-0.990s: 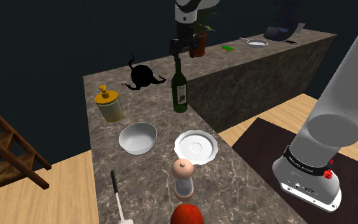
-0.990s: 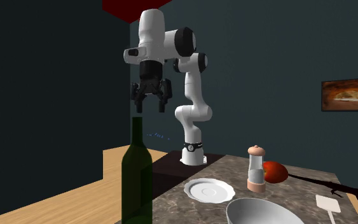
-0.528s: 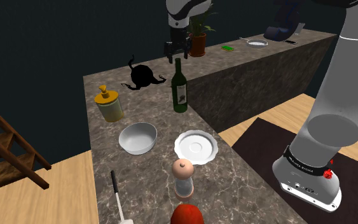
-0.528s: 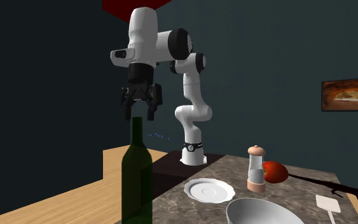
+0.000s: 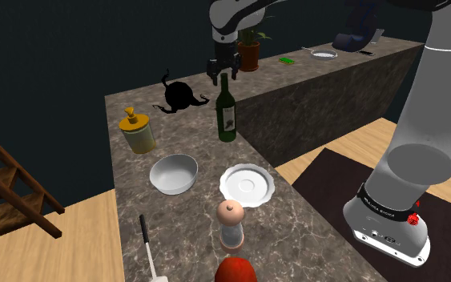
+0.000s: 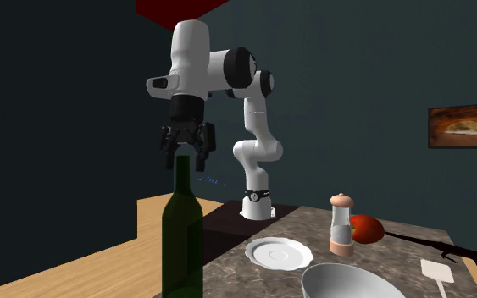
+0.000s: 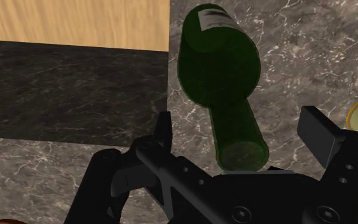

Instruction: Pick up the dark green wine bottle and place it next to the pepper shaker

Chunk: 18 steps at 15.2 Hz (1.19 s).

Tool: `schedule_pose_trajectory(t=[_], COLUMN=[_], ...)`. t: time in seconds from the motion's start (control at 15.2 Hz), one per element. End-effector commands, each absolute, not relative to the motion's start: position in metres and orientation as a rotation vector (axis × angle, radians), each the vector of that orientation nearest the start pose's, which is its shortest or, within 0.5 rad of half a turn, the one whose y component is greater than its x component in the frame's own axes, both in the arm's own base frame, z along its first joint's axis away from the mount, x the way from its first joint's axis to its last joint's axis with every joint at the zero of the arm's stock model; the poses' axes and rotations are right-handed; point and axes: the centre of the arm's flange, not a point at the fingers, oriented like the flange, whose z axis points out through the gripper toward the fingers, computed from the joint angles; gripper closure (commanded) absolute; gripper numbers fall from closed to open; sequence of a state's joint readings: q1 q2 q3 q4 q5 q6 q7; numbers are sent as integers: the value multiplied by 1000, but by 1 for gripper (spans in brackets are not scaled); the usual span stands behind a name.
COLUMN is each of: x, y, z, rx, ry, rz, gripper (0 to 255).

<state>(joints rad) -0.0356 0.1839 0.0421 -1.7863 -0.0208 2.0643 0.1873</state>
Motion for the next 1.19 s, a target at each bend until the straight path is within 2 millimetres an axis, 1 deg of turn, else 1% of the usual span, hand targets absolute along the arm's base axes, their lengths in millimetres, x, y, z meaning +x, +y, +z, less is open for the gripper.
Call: schedule_pose_trajectory(t=[0.0,0.13,0.2,0.79,1.12], x=[622,622,622,622,622], y=[2,2,2,2,2], z=[457,457,457,457,483], rx=[-3128,-3128,-3128,-3128,-3128], ry=[271,271,271,271,271], rz=[-149,-149,-149,-149,-149], gripper=[0,0,255,255,255])
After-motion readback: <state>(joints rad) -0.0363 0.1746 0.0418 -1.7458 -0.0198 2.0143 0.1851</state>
